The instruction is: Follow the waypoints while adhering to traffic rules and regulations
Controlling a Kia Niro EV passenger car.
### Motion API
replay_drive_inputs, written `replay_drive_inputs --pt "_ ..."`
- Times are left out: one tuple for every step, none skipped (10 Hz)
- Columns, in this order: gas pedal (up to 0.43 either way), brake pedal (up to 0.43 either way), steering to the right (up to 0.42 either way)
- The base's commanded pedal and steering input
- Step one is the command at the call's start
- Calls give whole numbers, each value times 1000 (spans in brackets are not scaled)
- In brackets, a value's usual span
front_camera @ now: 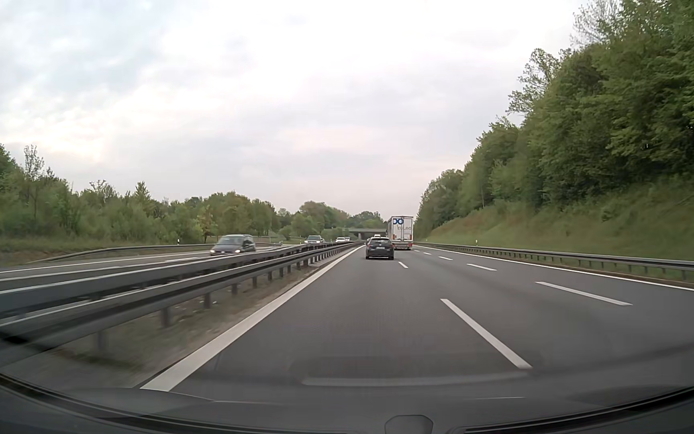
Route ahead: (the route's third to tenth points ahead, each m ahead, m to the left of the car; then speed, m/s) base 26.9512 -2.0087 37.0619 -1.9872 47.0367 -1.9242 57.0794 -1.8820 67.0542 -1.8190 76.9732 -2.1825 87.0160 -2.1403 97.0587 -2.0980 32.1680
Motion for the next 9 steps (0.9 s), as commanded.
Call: replay_drive_inputs --pt "0 0 1" --pt "0 0 0" --pt "0 0 0" --pt "0 0 0" --pt "0 0 0" --pt "0 0 0" --pt "0 0 -1" --pt "0 0 -1" --pt "0 0 -1"
